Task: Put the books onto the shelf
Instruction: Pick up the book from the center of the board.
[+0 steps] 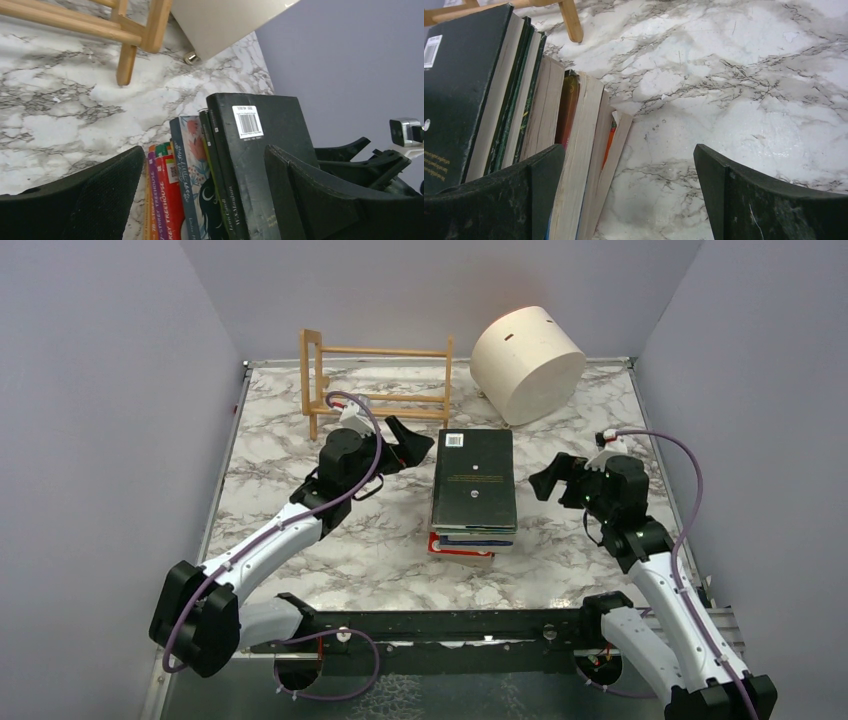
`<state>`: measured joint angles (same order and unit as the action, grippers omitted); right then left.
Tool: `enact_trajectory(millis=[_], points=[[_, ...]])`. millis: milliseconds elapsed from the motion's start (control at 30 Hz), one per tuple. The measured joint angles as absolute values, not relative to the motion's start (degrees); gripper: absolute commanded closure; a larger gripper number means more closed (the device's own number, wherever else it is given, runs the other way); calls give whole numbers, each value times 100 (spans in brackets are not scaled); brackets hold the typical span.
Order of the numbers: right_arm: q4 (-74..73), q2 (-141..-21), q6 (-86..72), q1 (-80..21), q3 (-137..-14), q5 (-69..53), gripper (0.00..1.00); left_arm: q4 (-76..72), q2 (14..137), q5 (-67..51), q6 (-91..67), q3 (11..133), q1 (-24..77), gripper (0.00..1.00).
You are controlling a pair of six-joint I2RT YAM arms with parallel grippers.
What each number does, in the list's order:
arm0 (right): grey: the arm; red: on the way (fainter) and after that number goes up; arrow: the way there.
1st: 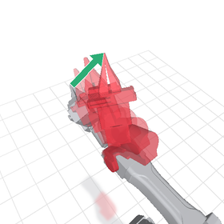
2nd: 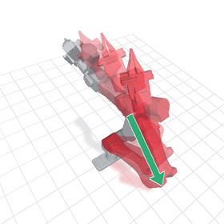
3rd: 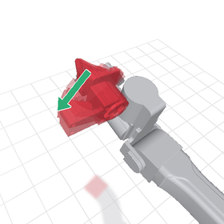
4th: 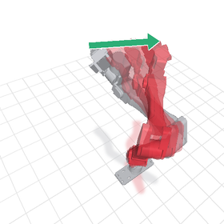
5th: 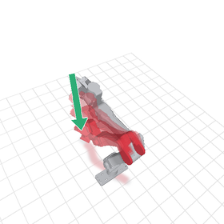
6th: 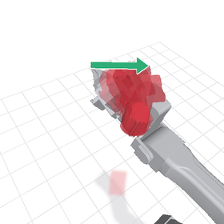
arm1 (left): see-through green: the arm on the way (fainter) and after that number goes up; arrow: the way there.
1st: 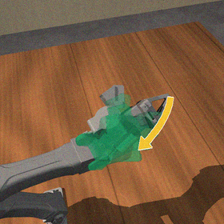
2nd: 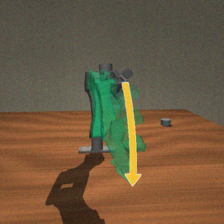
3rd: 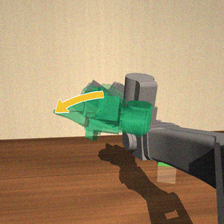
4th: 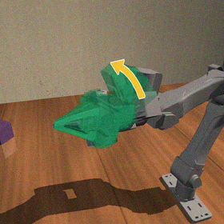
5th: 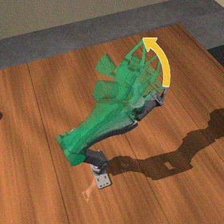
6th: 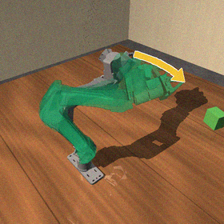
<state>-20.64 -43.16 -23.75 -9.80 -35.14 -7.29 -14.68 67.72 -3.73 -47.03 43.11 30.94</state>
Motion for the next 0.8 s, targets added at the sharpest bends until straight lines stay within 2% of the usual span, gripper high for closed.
enact_trajectory(millis=[800], points=[[-2255,-3747,-2370,-980,-3601,-757,1,-2961,6862,-709,-6180,3376,3929,20]])
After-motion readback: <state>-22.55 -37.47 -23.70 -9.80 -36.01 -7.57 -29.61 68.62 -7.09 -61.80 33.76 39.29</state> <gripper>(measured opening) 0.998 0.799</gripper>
